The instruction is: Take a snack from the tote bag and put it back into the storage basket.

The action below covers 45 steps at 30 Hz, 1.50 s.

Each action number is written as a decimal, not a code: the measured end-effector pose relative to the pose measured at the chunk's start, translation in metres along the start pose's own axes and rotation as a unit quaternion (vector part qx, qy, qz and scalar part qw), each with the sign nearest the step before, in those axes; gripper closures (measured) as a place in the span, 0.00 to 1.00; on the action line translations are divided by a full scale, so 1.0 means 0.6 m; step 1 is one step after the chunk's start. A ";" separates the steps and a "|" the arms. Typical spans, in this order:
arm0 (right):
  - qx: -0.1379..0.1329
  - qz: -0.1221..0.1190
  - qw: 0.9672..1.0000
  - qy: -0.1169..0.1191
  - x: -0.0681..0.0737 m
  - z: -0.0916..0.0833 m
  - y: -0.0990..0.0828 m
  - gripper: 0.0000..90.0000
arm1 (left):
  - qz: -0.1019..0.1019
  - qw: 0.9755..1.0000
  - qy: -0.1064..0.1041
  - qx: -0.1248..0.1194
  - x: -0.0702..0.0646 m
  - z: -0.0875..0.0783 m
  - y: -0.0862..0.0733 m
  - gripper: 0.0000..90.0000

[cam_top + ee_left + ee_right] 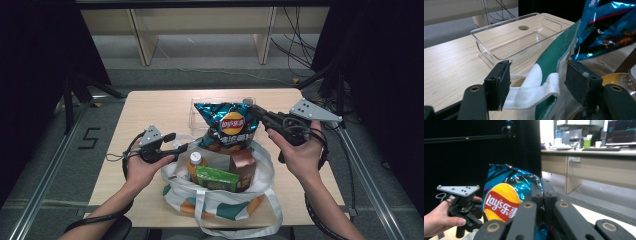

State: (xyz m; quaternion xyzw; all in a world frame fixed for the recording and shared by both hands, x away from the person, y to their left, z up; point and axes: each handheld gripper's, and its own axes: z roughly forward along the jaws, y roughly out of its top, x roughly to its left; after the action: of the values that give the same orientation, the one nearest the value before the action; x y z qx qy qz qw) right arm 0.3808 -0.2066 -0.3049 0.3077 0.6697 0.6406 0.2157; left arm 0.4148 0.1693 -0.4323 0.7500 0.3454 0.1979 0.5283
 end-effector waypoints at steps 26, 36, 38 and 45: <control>-0.040 0.001 0.999 -0.025 -0.006 -0.004 0.038 1.00 | -0.006 1.000 -0.003 -0.006 0.004 0.000 -0.001 0.40; -0.053 0.002 0.998 -0.038 -0.012 -0.005 0.052 1.00 | -0.009 1.000 -0.003 -0.006 0.004 0.000 -0.001 0.40; -0.059 0.002 0.997 -0.039 -0.013 -0.004 0.055 1.00 | -0.009 1.000 -0.001 -0.007 0.004 0.000 -0.001 0.40; -0.059 -0.004 0.997 -0.048 -0.020 0.000 0.058 1.00 | -0.012 1.000 0.000 -0.008 0.005 -0.001 0.000 0.40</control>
State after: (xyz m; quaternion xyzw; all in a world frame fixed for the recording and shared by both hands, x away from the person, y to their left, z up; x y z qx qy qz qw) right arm 0.3942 -0.2152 -0.2714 0.3225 0.6207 0.6625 0.2679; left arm 0.4163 0.1717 -0.4325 0.7414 0.3527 0.1948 0.5366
